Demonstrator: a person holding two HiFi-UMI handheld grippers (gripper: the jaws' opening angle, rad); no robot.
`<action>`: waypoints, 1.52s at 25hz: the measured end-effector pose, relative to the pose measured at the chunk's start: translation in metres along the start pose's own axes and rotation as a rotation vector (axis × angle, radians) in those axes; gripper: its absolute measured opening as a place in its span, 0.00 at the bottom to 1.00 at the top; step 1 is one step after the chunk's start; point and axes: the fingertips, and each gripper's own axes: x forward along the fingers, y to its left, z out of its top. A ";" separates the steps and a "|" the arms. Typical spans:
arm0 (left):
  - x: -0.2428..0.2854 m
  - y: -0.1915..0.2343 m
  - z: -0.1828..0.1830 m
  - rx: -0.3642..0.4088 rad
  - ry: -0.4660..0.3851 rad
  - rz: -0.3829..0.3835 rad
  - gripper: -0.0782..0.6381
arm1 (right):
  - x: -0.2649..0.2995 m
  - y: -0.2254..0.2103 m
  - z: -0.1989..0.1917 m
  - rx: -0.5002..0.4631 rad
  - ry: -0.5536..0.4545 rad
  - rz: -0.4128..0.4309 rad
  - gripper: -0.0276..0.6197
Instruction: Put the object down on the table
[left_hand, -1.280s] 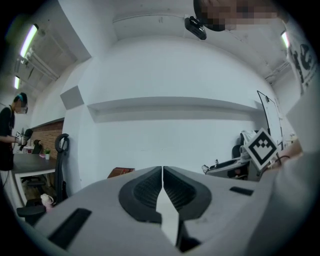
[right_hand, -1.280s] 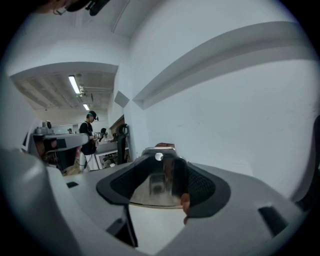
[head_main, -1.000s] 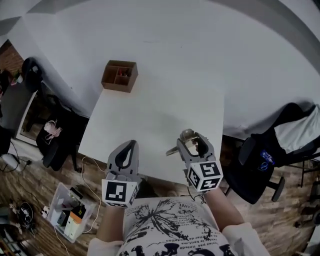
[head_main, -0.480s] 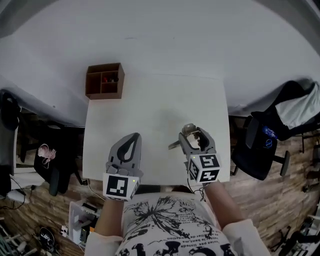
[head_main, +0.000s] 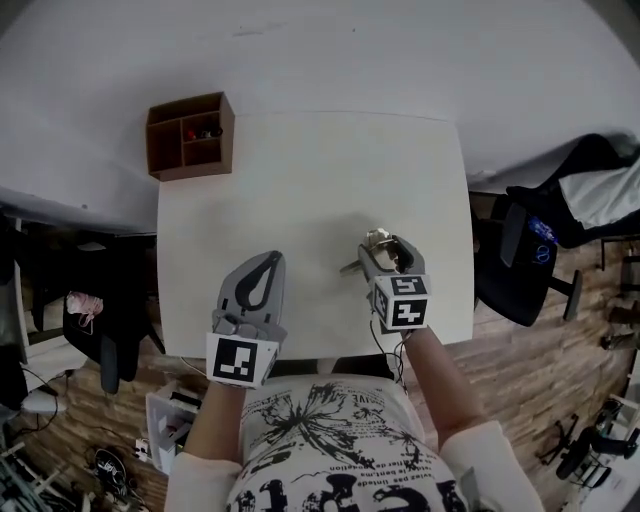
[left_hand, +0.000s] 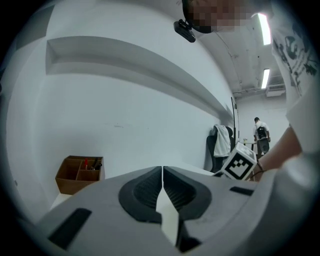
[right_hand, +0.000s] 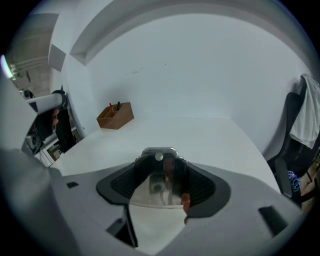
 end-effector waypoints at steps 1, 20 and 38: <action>0.002 0.002 -0.005 -0.006 0.008 -0.004 0.13 | 0.006 -0.002 -0.006 0.002 0.019 -0.009 0.48; 0.014 0.011 -0.047 -0.032 0.051 -0.025 0.13 | 0.039 -0.020 -0.047 0.055 0.205 -0.090 0.48; 0.003 0.010 -0.001 0.051 -0.056 -0.013 0.13 | -0.031 0.004 0.049 -0.035 -0.061 -0.070 0.34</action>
